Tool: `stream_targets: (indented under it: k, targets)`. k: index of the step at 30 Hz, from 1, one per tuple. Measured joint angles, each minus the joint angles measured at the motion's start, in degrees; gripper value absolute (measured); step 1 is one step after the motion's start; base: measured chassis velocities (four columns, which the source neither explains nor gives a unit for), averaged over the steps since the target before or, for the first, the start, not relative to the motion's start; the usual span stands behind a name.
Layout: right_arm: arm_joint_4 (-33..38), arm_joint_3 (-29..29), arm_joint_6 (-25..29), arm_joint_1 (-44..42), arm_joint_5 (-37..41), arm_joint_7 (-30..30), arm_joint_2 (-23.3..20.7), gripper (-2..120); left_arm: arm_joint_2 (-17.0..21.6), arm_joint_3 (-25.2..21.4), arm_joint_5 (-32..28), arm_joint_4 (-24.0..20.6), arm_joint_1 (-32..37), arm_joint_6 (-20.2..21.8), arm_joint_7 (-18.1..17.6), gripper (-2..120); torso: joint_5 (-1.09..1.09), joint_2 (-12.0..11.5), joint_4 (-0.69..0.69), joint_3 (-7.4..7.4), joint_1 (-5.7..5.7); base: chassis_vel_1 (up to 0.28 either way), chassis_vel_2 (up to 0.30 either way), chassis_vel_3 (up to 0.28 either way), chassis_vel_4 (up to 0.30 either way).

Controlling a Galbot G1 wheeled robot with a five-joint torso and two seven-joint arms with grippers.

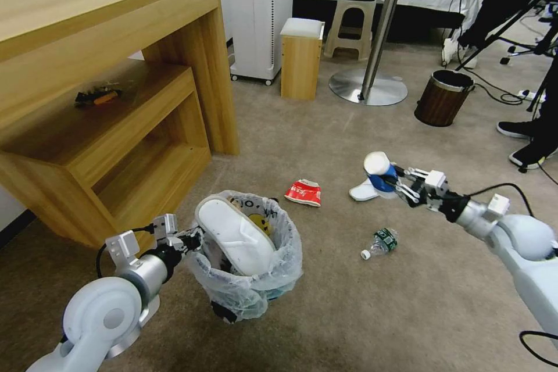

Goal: Pick up the trash bin and place the garbage on the floor into it.

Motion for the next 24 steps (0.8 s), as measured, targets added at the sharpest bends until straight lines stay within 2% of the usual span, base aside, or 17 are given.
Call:
stream_targets:
  k: [7, 15, 17, 24]
  targets:
    - [3.2, -7.6, -1.7, 7.7, 5.3, 2.8, 3.1, 18, -0.5, 2.8, -0.9, 1.0, -2.5, 0.2, 0.0, 3, -0.01, 0.0, 0.00, 0.00, 0.00, 0.000, 0.000, 0.000, 0.000]
    - [4.4, -13.0, -2.0, 12.8, 7.0, 3.8, 5.4, 18, -0.7, 4.6, -1.4, 2.1, -4.5, 0.3, 0.1, 3, 0.00, 0.0, -0.01, 0.00, 0.00, 0.000, 0.000, 0.000, 0.000]
    - [5.1, -16.8, -2.0, 15.5, 8.9, 5.6, 7.2, 18, -1.2, 5.8, -1.4, 2.8, -5.8, 0.3, 0.1, 3, -0.01, 0.0, 0.00, 0.00, 0.00, 0.000, 0.000, 0.000, 0.000]
    - [6.7, -21.6, -2.2, 17.3, 11.0, 7.2, 9.1, 18, -1.6, 6.4, -1.5, 3.4, -6.9, 0.3, 0.2, 3, 0.00, 0.0, 0.00, 0.00, 0.00, 0.000, 0.000, 0.000, 0.000]
